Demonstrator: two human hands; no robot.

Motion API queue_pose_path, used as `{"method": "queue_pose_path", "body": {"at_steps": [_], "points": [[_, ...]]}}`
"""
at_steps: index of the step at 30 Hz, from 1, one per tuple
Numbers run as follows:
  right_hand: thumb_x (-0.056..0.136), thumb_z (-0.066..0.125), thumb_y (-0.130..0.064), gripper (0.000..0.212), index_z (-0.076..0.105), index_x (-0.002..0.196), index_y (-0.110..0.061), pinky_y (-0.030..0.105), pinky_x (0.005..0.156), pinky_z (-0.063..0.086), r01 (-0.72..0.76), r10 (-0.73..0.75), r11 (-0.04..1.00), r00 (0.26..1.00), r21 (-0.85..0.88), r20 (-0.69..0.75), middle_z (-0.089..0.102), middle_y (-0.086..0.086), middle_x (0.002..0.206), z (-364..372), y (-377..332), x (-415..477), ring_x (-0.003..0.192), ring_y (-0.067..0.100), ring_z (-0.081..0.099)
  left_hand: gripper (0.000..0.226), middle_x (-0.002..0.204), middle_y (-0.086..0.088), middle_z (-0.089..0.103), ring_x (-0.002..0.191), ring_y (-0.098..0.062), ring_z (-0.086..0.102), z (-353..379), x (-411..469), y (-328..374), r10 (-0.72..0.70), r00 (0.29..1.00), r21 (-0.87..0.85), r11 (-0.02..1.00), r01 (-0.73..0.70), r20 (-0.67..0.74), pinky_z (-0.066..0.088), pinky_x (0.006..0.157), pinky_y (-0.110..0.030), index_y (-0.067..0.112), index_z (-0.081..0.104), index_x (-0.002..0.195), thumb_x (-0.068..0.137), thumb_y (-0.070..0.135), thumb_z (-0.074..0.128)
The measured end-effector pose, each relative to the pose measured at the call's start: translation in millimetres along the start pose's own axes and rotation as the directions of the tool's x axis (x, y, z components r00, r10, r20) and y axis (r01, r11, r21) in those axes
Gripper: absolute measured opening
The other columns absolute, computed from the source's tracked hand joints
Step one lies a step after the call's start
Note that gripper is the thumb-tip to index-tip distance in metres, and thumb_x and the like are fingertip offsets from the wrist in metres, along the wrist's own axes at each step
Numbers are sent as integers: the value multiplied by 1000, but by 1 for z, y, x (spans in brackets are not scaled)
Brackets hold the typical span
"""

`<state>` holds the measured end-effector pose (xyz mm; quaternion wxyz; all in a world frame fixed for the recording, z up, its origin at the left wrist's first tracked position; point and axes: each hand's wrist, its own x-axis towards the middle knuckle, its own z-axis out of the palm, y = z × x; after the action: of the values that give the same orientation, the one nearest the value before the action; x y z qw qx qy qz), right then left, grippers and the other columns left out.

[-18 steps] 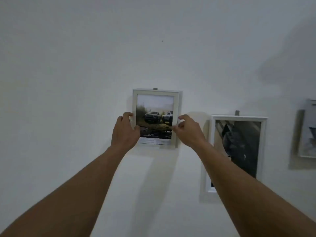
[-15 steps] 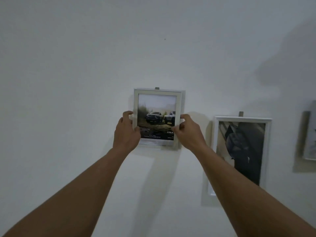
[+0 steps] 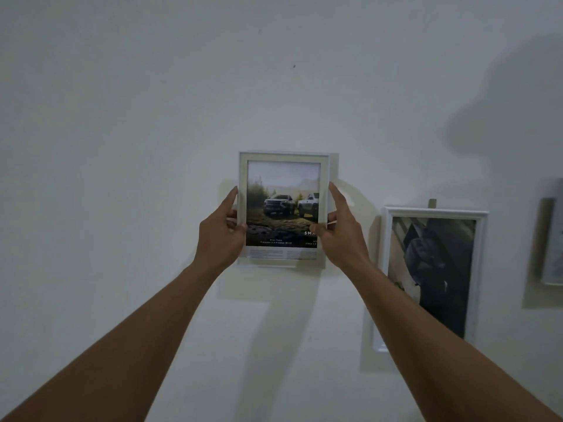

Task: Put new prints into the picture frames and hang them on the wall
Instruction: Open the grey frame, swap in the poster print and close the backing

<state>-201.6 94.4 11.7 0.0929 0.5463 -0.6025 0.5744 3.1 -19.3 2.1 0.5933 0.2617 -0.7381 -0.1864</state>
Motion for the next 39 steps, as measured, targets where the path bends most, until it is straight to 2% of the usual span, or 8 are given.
{"method": "queue_pose_path", "body": {"at_steps": [5,12,14,18,21,29,35,39], "points": [[92,68,-14,85,17,154,-44,37,76,52,-18,18,1000,1000,11,-7,50,8,81,-22,-14,-17,78,24,60,73,103,7,60,84,-8,61,-10,-11,22,-27,998,-34,999,29,51,43,60,-7,38,31,150,90,7,58],[90,72,-21,90,14,154,-44,18,60,46,-87,90,996,991,-32,96,61,12,99,-69,-8,-82,87,25,63,76,107,10,61,93,-17,65,-8,-76,39,-146,970,-109,979,170,194,58,80,-46,47,32,146,88,8,59],[88,74,-19,90,18,155,-41,21,70,51,-105,106,994,988,-16,113,56,8,104,-81,1,-106,95,26,62,75,108,6,62,94,-16,64,-4,-105,48,-182,958,-126,969,213,222,59,79,-44,45,34,147,88,6,61],[85,76,-14,89,24,151,-44,50,82,60,-221,201,973,954,69,222,57,6,117,-105,29,-163,103,25,64,72,104,-1,62,95,-14,63,10,-174,66,-277,919,-163,930,330,279,59,73,-36,40,40,145,88,0,59],[87,73,-9,84,27,151,-40,43,79,61,-267,240,961,933,67,270,59,1,123,-124,45,-209,102,19,65,70,104,-3,64,96,-17,64,22,-225,71,-366,876,-178,883,433,314,59,73,-38,40,45,142,89,-3,59],[86,76,-14,83,31,151,-38,30,61,47,-489,449,872,814,18,369,51,5,76,-147,128,-348,62,16,55,49,103,-5,72,92,-21,70,64,-380,61,-625,687,-142,693,707,371,59,79,-42,30,57,126,88,0,63],[85,77,-10,72,43,143,-35,46,74,58,-709,646,705,650,14,399,62,27,96,-133,182,-446,81,35,64,33,114,-6,71,99,-25,68,88,-471,38,-789,522,-48,537,842,324,55,91,-45,35,70,113,85,16,69],[84,75,-2,73,44,145,-27,42,71,59,-815,748,579,543,25,381,65,18,93,-122,205,-494,74,21,64,57,130,-10,62,104,-35,64,100,-511,20,-797,366,-94,368,925,481,54,88,-45,42,62,127,85,4,66]]}}
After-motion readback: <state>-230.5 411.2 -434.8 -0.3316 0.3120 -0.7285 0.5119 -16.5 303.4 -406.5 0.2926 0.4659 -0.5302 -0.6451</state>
